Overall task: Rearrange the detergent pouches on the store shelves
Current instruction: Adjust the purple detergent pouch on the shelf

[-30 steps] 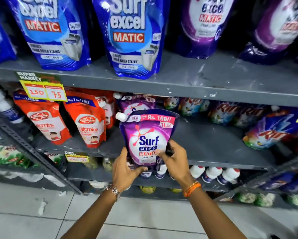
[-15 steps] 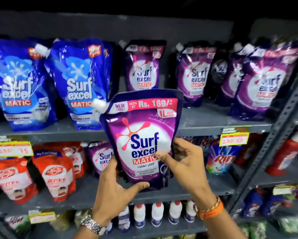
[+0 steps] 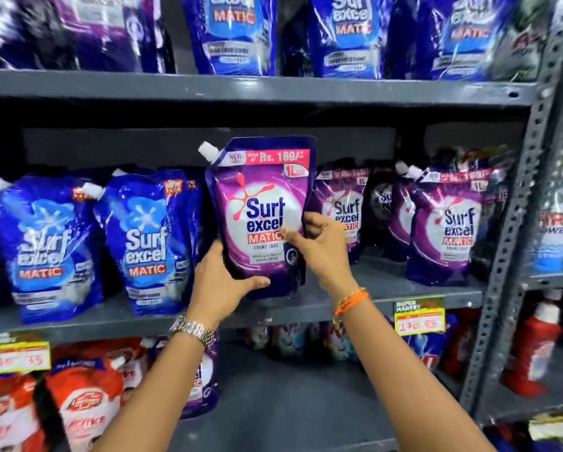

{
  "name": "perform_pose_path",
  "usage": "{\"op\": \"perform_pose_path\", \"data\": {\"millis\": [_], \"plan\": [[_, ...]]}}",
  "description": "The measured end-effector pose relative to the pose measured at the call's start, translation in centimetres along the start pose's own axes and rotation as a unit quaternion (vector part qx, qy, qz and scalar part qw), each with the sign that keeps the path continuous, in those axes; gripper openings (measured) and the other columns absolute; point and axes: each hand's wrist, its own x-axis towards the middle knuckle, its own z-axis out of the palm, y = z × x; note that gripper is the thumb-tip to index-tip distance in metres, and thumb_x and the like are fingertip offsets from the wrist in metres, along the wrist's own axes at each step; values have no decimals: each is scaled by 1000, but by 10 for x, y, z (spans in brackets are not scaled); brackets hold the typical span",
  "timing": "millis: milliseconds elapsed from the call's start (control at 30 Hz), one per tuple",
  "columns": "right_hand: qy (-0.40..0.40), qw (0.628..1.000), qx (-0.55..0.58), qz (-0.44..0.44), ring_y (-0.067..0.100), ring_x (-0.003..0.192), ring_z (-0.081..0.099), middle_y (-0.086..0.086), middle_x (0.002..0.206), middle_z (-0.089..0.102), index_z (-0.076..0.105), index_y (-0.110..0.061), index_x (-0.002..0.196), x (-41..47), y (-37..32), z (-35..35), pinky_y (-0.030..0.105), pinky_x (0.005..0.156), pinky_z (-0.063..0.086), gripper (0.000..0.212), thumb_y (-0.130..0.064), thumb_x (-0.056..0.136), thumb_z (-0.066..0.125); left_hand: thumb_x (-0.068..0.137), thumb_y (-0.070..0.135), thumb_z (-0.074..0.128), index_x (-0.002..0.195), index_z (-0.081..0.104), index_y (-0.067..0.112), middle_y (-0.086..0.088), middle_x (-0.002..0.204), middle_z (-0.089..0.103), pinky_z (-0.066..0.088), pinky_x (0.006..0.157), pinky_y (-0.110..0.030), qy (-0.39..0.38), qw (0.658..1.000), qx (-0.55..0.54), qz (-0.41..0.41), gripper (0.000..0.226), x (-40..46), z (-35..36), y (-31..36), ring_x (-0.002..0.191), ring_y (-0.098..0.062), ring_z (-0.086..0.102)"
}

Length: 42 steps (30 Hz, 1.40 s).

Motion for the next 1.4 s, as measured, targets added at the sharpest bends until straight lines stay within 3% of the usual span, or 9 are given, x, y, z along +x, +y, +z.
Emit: {"op": "perform_pose_path", "data": {"millis": [133, 400, 567, 767, 933, 1000, 1167, 1267, 1400], "plan": [[-5, 1000, -5, 25, 21, 95, 76, 7, 99, 79, 73, -6, 100, 12, 16, 2, 47, 86, 62, 33, -22, 75, 85, 31, 54, 91, 119, 53, 28, 1, 123, 71, 55, 99, -47, -15, 999, 28, -13, 99, 20, 8, -10, 114, -19, 68], [-27, 998, -8, 54, 14, 86, 76, -1, 90, 77, 70, -18, 90, 4, 34, 6, 36, 82, 63, 17, -15, 78, 82, 45, 27, 99, 119, 53, 16, -6, 123, 70, 55, 98, -47, -34, 995, 76, -45, 88, 16, 15, -19, 114, -24, 66], [-32, 998, -1, 52, 12, 91, 74, 3, 100, 77, 69, -15, 101, 1, 35, 5, 26, 79, 61, 23, -15, 81, 80, 50, 24, 98, 124, 48, 13, -8, 126, 67, 54, 99, -46, -46, 994, 89, -39, 90, 13, 17, -19, 117, -26, 64], [-45, 997, -1, 55, 20, 102, 73, 7, 108, 76, 67, -17, 109, 0, 41, 4, 43, 91, 60, 28, -20, 83, 78, 54, 26, 97, 131, 44, 14, -10, 132, 65, 52, 104, -46, -51, 994, 87, -37, 95, 10, 17, -22, 124, -27, 60], [-63, 994, -1, 86, 22, 114, 67, 10, 125, 69, 54, -17, 131, -8, 39, -3, 45, 99, 56, 57, -37, 83, 76, 54, 27, 97, 148, 31, 15, -12, 141, 57, 49, 107, -45, -41, 995, 84, -26, 115, -4, 8, -22, 129, -28, 57], [-36, 996, -1, 84, 19, 115, 66, 10, 130, 66, 51, -16, 137, -21, 33, -11, 40, 99, 56, 61, -38, 85, 73, 57, 22, 96, 146, 35, 18, -10, 140, 56, 48, 109, -39, -8, 999, 45, -3, 108, -22, 0, -22, 128, -23, 57], [98, 994, 49, 25, 15, 101, 69, 4, 111, 74, 63, -23, 115, -88, 31, -18, 42, 89, 57, 24, -27, 92, 68, 64, 10, 91, 123, 56, 21, 4, 113, 68, 54, 96, -23, 61, 997, -8, 51, 70, -86, -11, -65, 107, -6, 67], [146, 985, 83, 32, 19, 85, 65, 13, 99, 73, 65, -30, 97, -132, 51, -9, 36, 72, 55, 9, -22, 94, 65, 65, 4, 89, 113, 60, 26, 4, 104, 70, 58, 92, -34, 37, 999, -1, 0, 61, -122, -13, -122, 99, -11, 70], [150, 981, 72, 98, 18, 72, 56, 8, 83, 65, 62, -26, 86, -172, 105, 19, 32, 61, 48, 16, -12, 94, 63, 63, 4, 91, 108, 56, 39, 6, 103, 68, 57, 94, -34, 25, 993, 21, -115, 67, -149, -21, -196, 99, -13, 69]]}}
